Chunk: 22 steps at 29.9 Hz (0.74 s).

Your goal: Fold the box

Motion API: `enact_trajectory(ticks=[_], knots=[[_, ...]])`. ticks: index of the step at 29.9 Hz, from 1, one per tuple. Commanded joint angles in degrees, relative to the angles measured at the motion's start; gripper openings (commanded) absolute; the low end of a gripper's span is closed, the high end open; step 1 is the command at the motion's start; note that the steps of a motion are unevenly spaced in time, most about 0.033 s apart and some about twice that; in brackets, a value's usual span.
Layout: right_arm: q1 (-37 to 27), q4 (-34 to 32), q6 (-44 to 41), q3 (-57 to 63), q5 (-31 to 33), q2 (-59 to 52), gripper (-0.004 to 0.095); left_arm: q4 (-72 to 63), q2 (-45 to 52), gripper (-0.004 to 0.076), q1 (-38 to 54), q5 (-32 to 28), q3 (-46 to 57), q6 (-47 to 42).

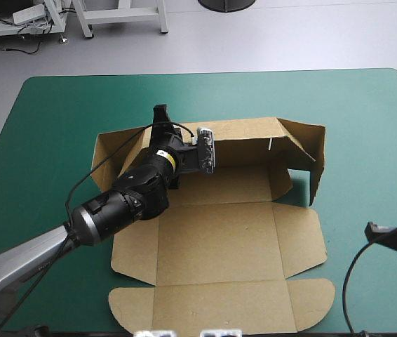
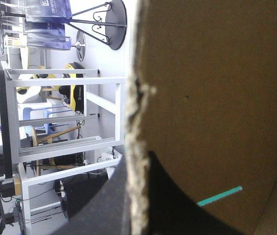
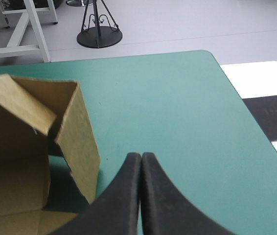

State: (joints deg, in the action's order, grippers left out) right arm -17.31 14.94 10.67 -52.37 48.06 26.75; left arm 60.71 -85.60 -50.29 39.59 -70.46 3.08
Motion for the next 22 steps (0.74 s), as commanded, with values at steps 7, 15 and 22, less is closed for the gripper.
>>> enact_trajectory(ticks=[7,15,22], knots=[[-0.07,12.8,6.46,-26.45,2.82,24.23,-0.0025,5.61,2.29,-0.0006,-0.34,-2.19,1.72,-4.82],[-0.07,23.35,10.76,-42.48,14.47,45.24,-0.0025,6.03,2.29,-0.0006,-0.34,-2.19,1.72,-4.82],[-0.07,33.96,17.11,-45.69,18.4,59.04,-0.0025,6.03,2.29,-0.0006,-0.34,0.24,1.72,-4.82]])
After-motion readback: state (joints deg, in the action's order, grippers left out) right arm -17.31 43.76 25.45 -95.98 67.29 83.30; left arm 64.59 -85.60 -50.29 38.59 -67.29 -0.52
